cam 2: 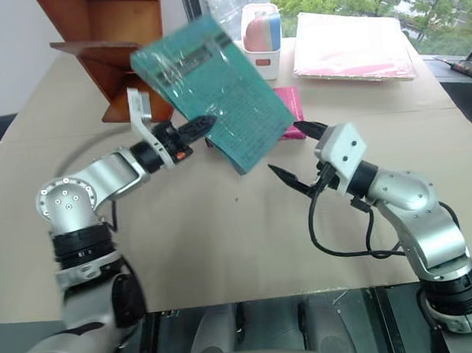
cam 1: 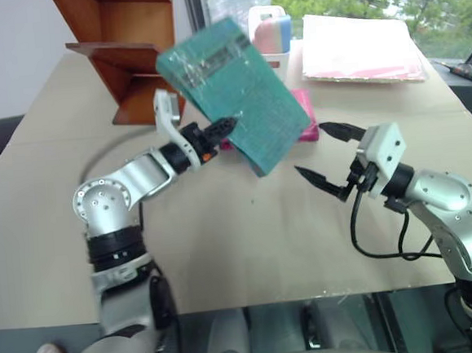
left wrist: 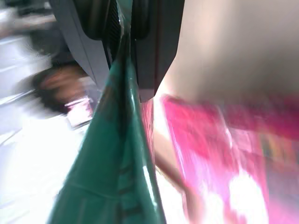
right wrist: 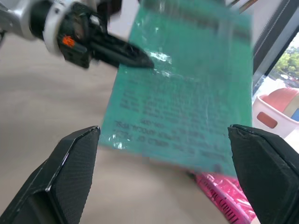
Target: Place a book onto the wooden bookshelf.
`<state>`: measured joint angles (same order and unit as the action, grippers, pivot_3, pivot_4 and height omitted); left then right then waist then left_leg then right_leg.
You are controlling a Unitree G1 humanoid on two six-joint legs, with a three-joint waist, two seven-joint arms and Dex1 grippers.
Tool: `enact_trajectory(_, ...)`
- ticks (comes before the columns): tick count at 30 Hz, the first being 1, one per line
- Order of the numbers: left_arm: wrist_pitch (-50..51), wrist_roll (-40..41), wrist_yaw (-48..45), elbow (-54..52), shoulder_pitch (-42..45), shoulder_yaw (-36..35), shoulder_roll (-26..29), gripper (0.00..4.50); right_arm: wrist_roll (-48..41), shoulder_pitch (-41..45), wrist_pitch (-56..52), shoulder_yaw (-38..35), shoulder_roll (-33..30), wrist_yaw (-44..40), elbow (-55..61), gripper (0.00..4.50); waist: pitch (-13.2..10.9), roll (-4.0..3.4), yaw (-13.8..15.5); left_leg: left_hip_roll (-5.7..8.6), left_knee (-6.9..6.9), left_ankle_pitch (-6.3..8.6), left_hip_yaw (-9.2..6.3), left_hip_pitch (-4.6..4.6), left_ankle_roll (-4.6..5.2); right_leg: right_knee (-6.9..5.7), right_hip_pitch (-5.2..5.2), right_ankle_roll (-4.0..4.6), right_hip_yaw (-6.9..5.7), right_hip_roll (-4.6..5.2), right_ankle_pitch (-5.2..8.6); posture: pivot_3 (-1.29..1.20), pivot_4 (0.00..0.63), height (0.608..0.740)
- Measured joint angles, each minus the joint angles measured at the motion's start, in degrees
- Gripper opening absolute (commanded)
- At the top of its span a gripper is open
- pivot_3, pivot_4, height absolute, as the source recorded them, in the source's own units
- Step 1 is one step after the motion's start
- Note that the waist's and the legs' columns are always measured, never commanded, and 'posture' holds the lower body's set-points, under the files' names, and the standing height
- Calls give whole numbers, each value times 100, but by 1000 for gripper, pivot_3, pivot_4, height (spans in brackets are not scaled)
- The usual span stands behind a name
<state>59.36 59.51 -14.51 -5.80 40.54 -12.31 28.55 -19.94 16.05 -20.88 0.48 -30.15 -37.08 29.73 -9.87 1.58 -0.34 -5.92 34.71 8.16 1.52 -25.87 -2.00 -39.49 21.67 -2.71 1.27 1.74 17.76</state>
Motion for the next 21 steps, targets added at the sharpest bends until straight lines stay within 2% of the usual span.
enact_trajectory(2, -851, -904, -898, -123, 270, 609, 500, 48, -84, 17, 0, -111, 68, 14, -37, 4500, 0, 0, 31, 0, -8, 0, 2, 2, 0, 8, 0, 1, -2, 0, 0, 0, 150, 740)
enact_trajectory(5, -2963, -3086, -2158, 67, 896, 1893, 1595, 48, -209, 33, -39, -157, 127, 49, -41, 4500, -2, -4, 44, 0, -36, -1, 10, 2, 0, 40, 3, 2, 2, 0, 0, 0, 150, 740)
enact_trajectory(7, -4137, -4238, -2608, 560, 1484, 2391, 1897, 48, -285, 49, -172, -239, 128, 140, -41, 4500, -1, -7, 91, -1, -50, 0, 18, -2, 1, 63, 3, 2, 6, 0, -1, 0, 150, 740)
enact_trajectory(9, -4872, -4942, -2828, 1068, 1973, 2608, 1971, 48, -234, 146, -304, -236, 140, 316, -28, 4500, -2, -7, 118, -2, -49, 0, 23, -12, 3, 66, 11, 2, 8, 0, 0, 0, 150, 740)
enact_trajectory(11, -5633, -5806, -3243, 1929, 2701, 3060, 2164, 48, -61, 409, -454, -265, 137, 636, -63, 4500, -4, -9, 120, -2, -49, 1, 30, -35, 3, 65, 40, 1, 15, 0, 1, 0, 150, 740)
enact_trajectory(13, -6495, -6818, -3702, 3274, 3692, 3556, 2334, 48, 12, 754, -526, -349, 125, 816, -107, 4500, -5, -13, 110, -2, -51, 0, 38, -68, 4, 63, 82, 0, 24, -2, 0, 0, 150, 740)
enact_trajectory(14, -6667, -7020, -3769, 3562, 3870, 3620, 2344, 48, 20, 781, -536, -363, 122, 841, -111, 4500, -5, -13, 112, -3, -52, 0, 40, -78, 4, 61, 90, 0, 25, -2, 1, 0, 150, 740)
enact_trajectory(17, -7342, -7916, -3768, 5059, 4801, 4099, 2255, 48, -6, 883, -565, -371, 122, 848, -129, 4500, -12, -12, 118, -3, -52, 0, 41, -102, 4, 66, 114, 0, 22, -2, 1, 0, 150, 740)
enact_trajectory(21, -7877, -9052, -3245, 6827, 5937, 4618, 2007, 48, -38, 1006, -534, -398, 132, 889, -130, 4500, -16, -8, 113, -2, -52, 0, 52, -121, 4, 69, 136, -3, 26, 6, 2, 0, 150, 740)
